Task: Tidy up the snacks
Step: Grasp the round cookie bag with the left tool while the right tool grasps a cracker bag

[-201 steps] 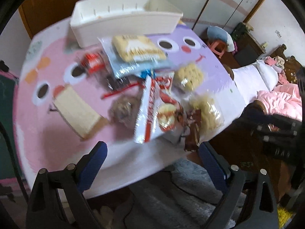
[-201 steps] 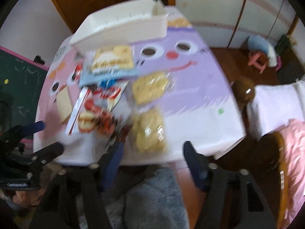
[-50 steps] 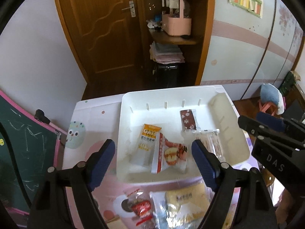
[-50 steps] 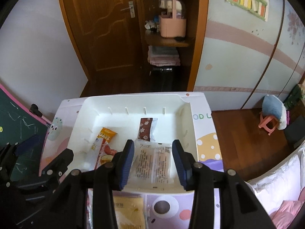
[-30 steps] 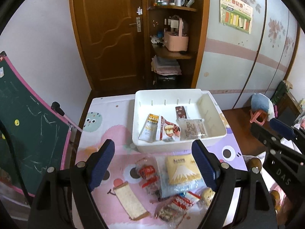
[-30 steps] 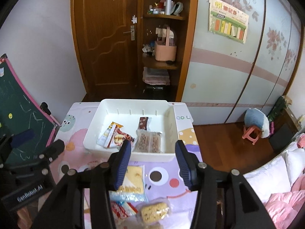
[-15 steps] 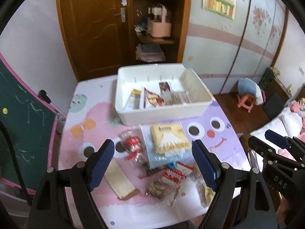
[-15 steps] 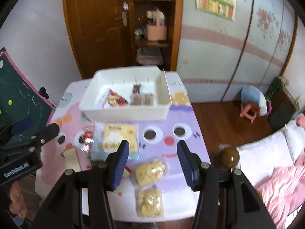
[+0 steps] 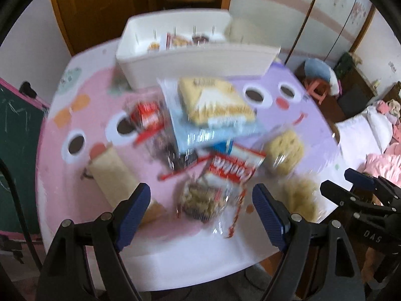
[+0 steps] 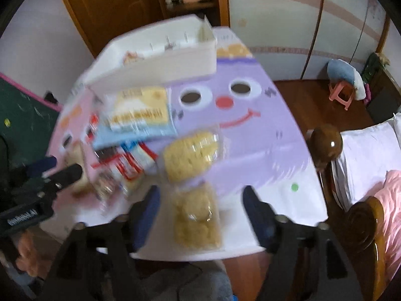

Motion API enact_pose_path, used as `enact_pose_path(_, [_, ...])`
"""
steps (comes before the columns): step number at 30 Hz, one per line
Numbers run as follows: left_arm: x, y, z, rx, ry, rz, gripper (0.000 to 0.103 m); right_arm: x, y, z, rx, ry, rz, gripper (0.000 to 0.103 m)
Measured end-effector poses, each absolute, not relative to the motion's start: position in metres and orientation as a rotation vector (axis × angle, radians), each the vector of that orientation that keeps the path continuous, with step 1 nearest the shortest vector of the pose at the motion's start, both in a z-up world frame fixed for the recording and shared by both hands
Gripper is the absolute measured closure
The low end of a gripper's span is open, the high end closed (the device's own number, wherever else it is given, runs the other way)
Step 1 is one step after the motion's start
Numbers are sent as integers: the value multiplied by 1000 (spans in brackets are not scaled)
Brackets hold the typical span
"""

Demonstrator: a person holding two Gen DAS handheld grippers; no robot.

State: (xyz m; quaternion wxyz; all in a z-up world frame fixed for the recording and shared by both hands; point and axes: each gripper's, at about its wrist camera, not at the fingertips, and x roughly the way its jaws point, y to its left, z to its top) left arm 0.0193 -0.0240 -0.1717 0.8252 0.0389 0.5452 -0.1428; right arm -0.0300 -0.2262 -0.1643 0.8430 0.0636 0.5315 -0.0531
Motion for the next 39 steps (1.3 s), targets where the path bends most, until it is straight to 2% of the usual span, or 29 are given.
enact_pose_path(6, [23,-23,-208,52,1245,-319,20,-33,-230,-204,146,1214,-102,25])
enact_pose_path(21, [30,-28,-241,76,1340,-321,21,-25,-222,-231,105,1307,-65,25])
enact_pose_path(23, [28,-31,-243,92,1346,-319,24,-24,-220,-232,79,1318,-67,26])
enact_pose_path(25, [27,-32,-245,97,1358,-324,34,-22,-215,-233,37,1326,-79,30])
enact_pose_path(27, [26,-35,-248,91,1372,-330,41,-22,-210,-233,8,1324,-81,45])
enact_pose_path(29, [24,-36,-247,98,1369,-327,46,-22,-207,-232,-6,1322,-82,52])
enact_pose_path(31, [22,-37,-247,97,1368,-326,52,-22,-206,-231,-2,1327,-80,55])
enact_pose_path(34, [21,-34,-246,79,1369,-328,55,-22,-206,-230,10,1326,-80,62])
enact_pose_path(39, [15,-32,-236,105,1338,-315,58,-27,-205,-225,38,1311,-75,66])
